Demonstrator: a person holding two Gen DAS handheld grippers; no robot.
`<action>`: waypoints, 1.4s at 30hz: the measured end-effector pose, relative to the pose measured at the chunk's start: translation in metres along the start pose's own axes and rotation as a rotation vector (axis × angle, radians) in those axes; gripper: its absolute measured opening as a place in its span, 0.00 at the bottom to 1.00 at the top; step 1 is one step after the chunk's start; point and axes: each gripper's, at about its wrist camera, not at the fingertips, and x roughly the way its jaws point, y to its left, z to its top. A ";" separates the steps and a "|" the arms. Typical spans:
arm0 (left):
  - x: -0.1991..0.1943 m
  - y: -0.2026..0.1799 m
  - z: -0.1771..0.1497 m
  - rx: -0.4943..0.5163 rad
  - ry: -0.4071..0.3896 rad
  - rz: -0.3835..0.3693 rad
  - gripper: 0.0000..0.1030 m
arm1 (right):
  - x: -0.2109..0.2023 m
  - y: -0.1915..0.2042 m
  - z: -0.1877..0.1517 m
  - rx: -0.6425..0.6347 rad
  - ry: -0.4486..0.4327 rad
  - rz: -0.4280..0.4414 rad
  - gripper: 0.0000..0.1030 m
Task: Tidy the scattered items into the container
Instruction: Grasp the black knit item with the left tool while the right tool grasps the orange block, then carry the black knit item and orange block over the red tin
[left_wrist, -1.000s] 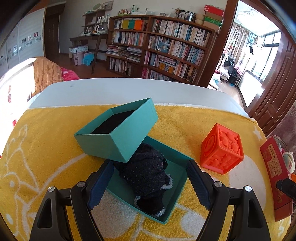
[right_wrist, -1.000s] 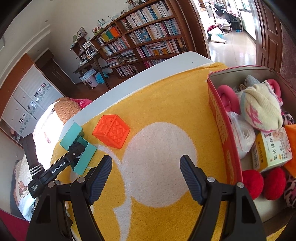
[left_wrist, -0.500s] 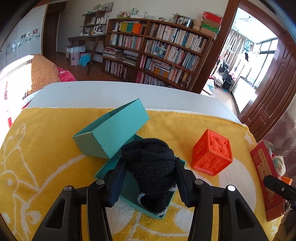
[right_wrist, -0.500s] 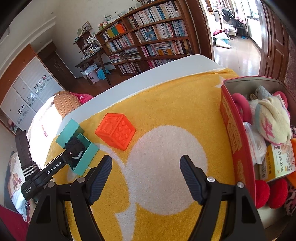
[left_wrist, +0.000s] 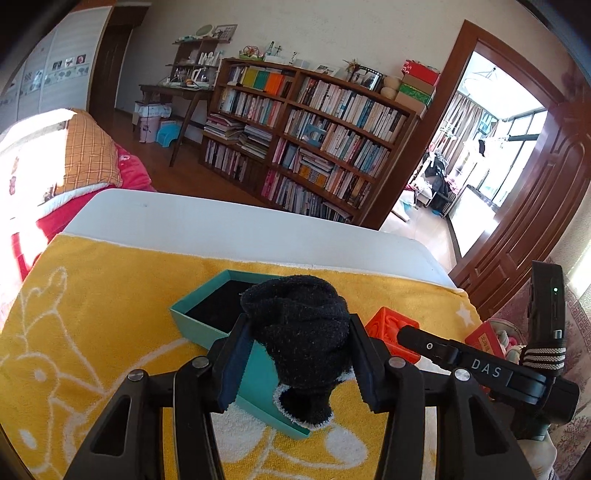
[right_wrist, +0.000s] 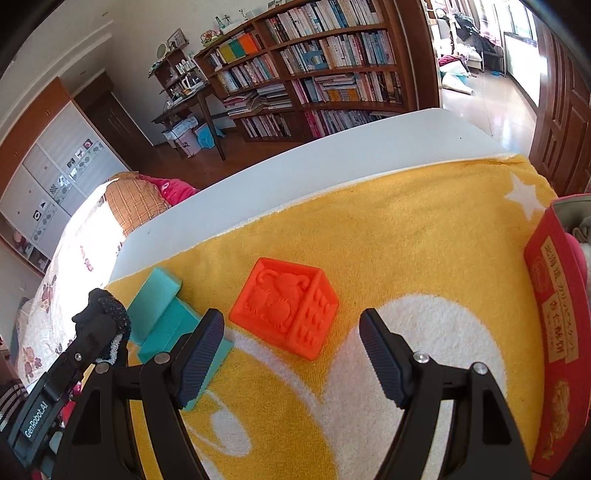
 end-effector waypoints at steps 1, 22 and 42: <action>-0.001 0.002 0.001 -0.004 -0.004 0.007 0.51 | 0.006 0.004 0.002 -0.002 0.003 -0.012 0.77; 0.011 -0.017 -0.011 0.028 0.046 -0.018 0.51 | 0.002 0.004 -0.012 -0.108 0.011 -0.150 0.54; 0.010 -0.118 -0.044 0.214 0.108 -0.126 0.51 | -0.183 -0.140 -0.009 0.069 -0.275 -0.272 0.53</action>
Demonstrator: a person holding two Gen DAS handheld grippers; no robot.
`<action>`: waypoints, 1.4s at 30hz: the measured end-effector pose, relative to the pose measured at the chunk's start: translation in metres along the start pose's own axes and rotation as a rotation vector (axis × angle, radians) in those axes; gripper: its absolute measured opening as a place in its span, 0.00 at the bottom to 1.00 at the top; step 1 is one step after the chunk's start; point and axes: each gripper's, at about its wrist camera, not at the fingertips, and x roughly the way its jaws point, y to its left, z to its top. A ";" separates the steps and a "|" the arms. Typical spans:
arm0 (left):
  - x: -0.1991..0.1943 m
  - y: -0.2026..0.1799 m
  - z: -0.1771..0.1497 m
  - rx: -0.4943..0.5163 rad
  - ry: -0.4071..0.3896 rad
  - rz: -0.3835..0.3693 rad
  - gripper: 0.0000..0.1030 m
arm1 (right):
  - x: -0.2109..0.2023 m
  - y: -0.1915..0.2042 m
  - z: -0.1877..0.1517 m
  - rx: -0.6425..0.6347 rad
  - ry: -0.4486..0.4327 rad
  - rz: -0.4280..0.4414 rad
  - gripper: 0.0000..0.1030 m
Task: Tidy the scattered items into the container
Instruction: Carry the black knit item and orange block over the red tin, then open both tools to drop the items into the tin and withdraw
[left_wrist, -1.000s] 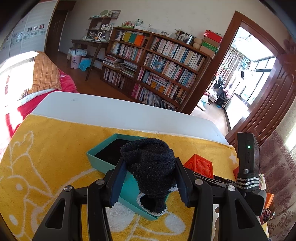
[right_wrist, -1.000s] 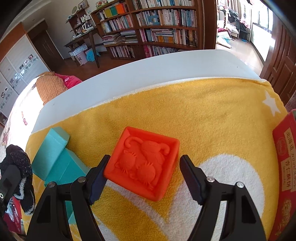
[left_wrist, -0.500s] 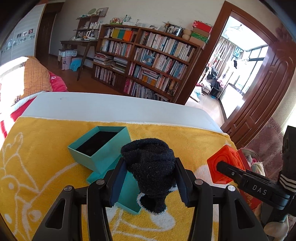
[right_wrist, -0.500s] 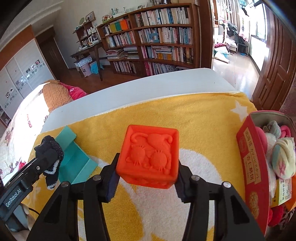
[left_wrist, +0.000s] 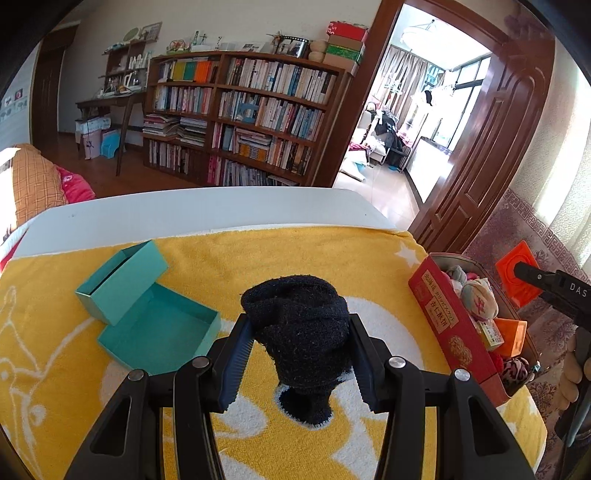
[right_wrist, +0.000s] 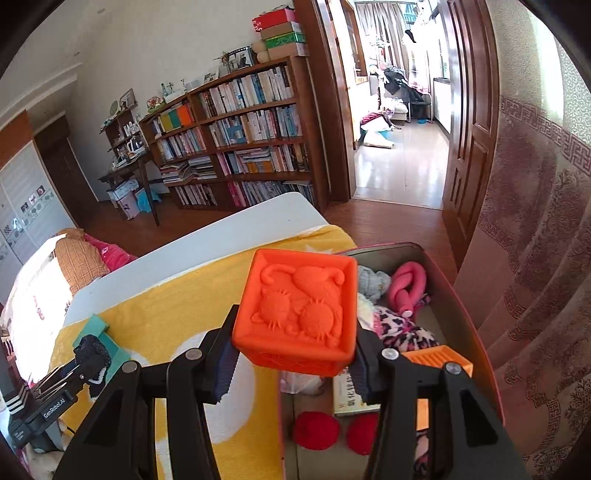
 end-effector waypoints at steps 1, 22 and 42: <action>0.000 -0.005 0.001 0.008 0.002 -0.004 0.51 | -0.002 -0.011 0.002 0.017 -0.005 -0.016 0.53; 0.020 -0.109 0.012 0.126 0.050 -0.096 0.51 | 0.066 -0.095 0.018 0.078 0.208 -0.020 0.54; 0.106 -0.230 0.059 0.208 0.153 -0.237 0.51 | -0.020 -0.126 0.003 0.123 0.009 0.080 0.65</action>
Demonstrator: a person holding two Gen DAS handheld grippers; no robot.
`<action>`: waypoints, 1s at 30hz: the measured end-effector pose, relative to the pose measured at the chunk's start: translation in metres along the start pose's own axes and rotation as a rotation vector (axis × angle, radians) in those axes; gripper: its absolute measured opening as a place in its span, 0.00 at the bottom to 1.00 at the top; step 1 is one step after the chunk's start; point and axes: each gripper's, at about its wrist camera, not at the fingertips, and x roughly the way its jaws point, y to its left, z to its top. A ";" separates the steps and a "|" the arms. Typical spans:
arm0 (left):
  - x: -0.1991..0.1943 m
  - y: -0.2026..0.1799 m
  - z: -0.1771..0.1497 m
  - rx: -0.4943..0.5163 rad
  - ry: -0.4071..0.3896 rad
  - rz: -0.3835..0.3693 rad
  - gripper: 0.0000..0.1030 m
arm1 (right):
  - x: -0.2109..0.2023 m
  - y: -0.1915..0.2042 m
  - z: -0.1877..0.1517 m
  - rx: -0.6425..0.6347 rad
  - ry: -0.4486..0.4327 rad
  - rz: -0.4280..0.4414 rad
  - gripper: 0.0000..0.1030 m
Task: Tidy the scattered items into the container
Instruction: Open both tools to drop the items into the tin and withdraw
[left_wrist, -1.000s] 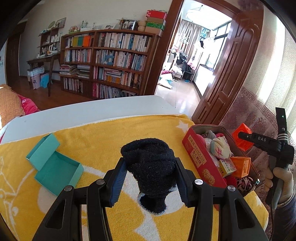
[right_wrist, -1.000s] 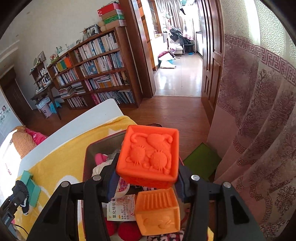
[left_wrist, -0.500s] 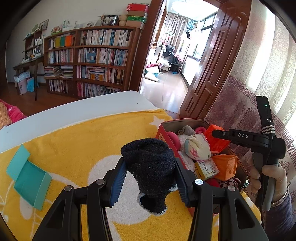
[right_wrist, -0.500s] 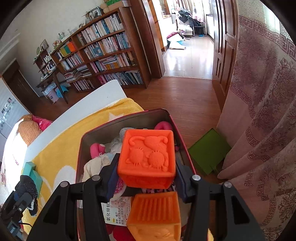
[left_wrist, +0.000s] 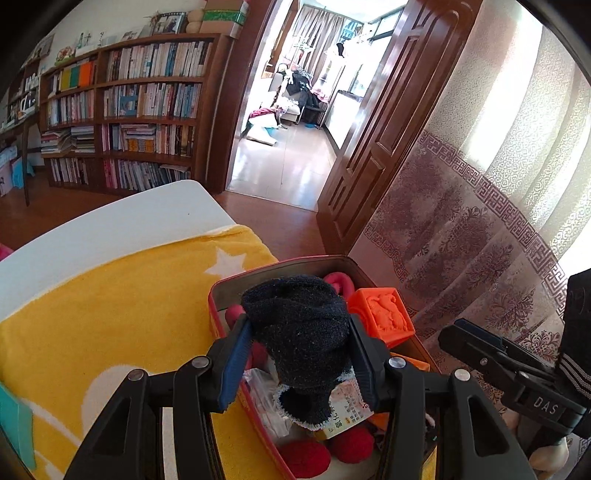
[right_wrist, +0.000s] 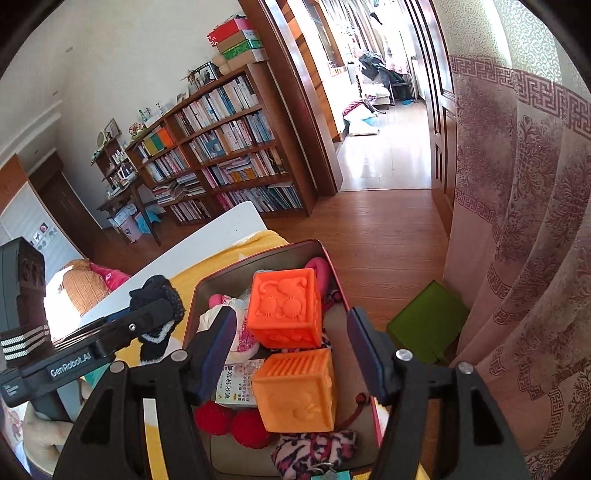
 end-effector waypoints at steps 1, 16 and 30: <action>0.006 -0.003 0.004 0.005 0.002 0.009 0.51 | -0.001 -0.002 -0.001 0.005 0.000 0.006 0.65; 0.046 0.011 0.008 -0.053 0.031 0.096 0.74 | -0.002 -0.029 -0.012 0.054 -0.004 0.006 0.65; -0.008 0.062 -0.027 -0.130 0.002 0.133 0.74 | 0.000 0.012 -0.026 0.010 0.006 0.057 0.65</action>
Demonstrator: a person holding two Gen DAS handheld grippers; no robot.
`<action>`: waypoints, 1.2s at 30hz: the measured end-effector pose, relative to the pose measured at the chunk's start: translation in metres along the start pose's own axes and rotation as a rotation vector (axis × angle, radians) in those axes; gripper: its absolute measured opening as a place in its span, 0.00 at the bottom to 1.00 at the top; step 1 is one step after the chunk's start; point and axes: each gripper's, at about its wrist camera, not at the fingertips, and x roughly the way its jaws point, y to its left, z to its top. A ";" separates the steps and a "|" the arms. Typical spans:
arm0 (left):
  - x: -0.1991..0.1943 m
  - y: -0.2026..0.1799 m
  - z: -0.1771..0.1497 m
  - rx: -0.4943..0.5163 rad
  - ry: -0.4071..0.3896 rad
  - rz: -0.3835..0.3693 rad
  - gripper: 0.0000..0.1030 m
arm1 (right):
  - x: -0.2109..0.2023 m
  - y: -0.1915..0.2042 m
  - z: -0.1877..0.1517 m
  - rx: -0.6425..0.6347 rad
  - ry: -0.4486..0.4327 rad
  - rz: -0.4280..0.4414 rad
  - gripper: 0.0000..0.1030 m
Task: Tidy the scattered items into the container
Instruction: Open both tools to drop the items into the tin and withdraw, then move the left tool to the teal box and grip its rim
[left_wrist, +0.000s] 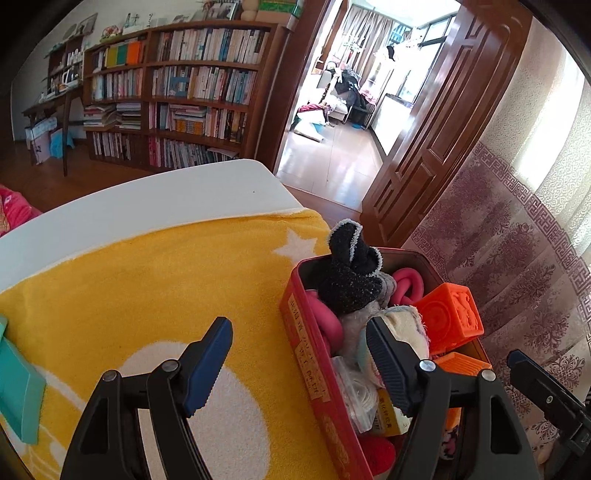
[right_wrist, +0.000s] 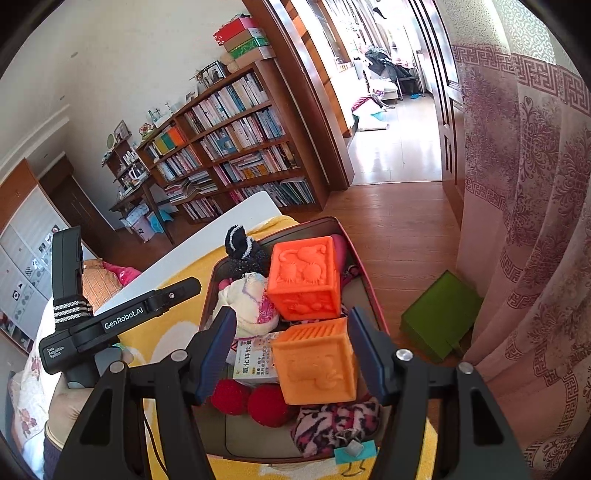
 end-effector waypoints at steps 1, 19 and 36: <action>-0.006 0.006 -0.002 -0.003 -0.007 0.008 0.74 | 0.000 0.005 -0.001 -0.005 0.000 0.007 0.66; -0.147 0.210 -0.064 -0.254 -0.169 0.247 0.81 | 0.048 0.146 -0.050 -0.175 0.122 0.195 0.80; -0.161 0.372 -0.080 -0.510 -0.227 0.122 0.99 | 0.082 0.192 -0.091 -0.249 0.235 0.188 0.80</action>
